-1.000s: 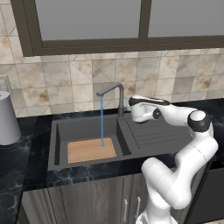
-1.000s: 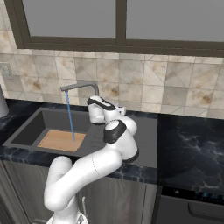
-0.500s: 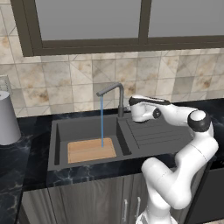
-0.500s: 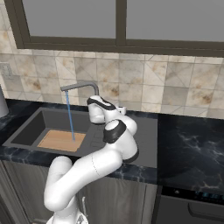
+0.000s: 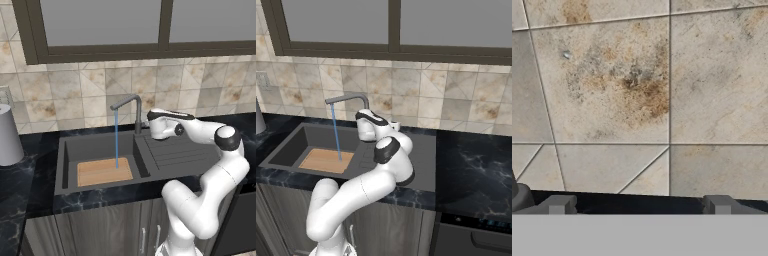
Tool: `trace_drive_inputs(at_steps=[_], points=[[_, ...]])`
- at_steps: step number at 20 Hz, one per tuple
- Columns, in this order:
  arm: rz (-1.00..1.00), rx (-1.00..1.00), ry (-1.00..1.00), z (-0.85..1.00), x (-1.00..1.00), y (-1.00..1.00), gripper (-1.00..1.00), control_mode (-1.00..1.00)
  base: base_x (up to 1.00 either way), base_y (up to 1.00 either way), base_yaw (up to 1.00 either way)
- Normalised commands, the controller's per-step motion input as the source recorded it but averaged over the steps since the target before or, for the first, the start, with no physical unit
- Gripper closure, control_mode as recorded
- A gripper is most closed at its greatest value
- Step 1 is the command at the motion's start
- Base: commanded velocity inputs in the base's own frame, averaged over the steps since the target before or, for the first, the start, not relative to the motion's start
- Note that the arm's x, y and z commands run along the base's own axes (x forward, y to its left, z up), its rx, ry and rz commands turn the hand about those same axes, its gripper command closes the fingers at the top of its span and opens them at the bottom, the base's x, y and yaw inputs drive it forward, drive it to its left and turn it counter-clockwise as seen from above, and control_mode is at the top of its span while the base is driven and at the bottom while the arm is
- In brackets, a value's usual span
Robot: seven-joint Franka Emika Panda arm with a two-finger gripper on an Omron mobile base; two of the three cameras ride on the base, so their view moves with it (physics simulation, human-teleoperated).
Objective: Turn on the sink faucet with hot water and rinse the cutting board for ten seconds, then turn off the faucet. Push the cutting board to reach the water if necessary.
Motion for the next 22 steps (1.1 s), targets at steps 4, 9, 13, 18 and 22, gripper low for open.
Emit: trace_drive_inputs(at_steps=[4, 9, 13, 18, 22], points=[[0.0, 0.0, 0.0, 0.0, 0.0, 0.0, -1.0, -1.0, 0.0, 0.0, 0.0], [0.0, 0.0, 0.0, 0.0, 0.0, 0.0, -1.0, -1.0, 0.0, 0.0, 0.0], [0.0, 0.0, 0.0, 0.0, 0.0, 0.0, -1.0, -1.0, 0.0, 0.0, 0.0], [0.0, 0.0, 0.0, 0.0, 0.0, 0.0, -1.0, -1.0, 0.0, 0.0, 0.0], [0.0, 0.0, 0.0, 0.0, 0.0, 0.0, -1.0, -1.0, 0.0, 0.0, 0.0]])
